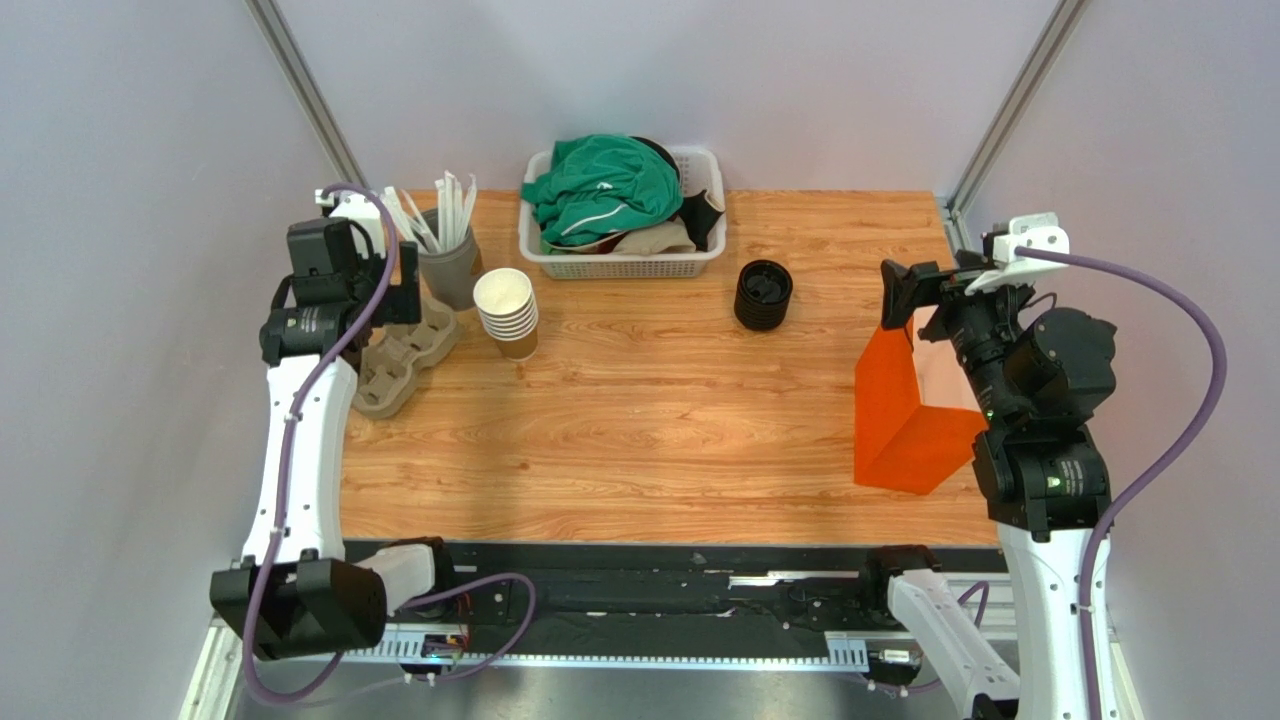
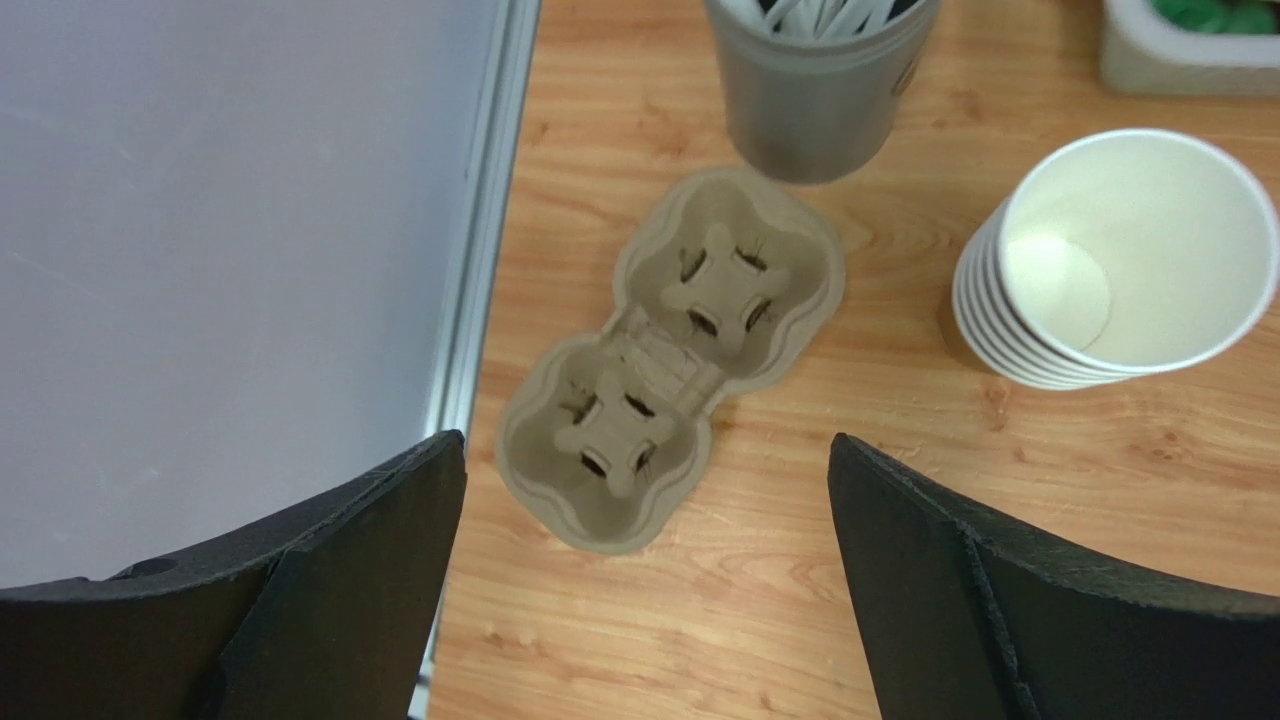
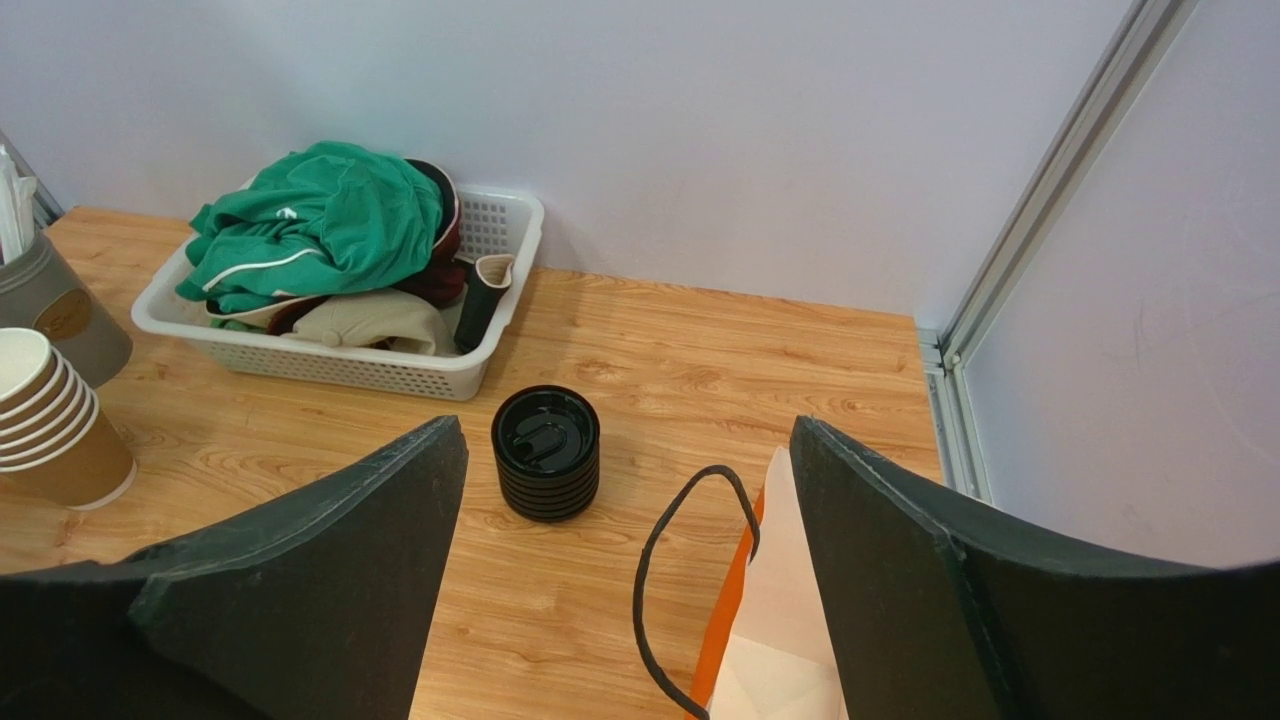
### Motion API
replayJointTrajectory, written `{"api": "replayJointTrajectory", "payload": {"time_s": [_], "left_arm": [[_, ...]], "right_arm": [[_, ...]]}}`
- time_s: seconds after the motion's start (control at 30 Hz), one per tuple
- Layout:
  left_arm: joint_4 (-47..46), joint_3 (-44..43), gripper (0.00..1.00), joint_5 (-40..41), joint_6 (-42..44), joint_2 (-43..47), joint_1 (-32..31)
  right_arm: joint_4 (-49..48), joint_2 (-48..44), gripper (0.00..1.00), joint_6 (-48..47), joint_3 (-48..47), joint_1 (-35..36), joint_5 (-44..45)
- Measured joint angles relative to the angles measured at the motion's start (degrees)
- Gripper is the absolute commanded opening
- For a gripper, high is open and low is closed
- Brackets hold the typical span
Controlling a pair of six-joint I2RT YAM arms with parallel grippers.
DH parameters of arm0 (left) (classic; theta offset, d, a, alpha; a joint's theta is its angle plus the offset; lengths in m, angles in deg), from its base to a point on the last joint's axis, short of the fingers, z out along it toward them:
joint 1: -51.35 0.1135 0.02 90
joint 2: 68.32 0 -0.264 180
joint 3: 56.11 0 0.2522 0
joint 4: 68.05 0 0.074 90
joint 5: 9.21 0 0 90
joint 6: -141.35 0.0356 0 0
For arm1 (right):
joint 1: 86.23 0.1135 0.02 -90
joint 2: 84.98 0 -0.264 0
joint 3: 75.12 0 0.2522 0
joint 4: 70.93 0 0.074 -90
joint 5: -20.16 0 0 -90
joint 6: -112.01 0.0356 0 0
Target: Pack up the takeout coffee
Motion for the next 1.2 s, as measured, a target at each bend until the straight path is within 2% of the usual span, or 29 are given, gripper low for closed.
{"api": "replayJointTrajectory", "payload": {"time_s": [0.37, 0.6, 0.87, 1.2], "left_arm": [[2.3, 3.3, 0.98, 2.0, -11.6, -8.3, 2.3], [0.6, 7.6, 0.93, 3.8, -13.6, -14.1, 3.6], [-0.9, 7.5, 0.89, 2.8, -15.9, -23.3, 7.0], [-3.0, 3.5, 0.84, 1.1, -16.6, -27.0, 7.1]], "right_arm": [[-0.8, 1.3, 0.85, -0.2, 0.8, 0.0, 0.3], [-0.9, 2.0, 0.85, -0.2, 0.8, 0.0, 0.3], [-0.9, 2.9, 0.85, -0.2, 0.8, 0.0, 0.2], [-0.9, 3.7, 0.85, -0.2, 0.8, 0.0, -0.3]]}}
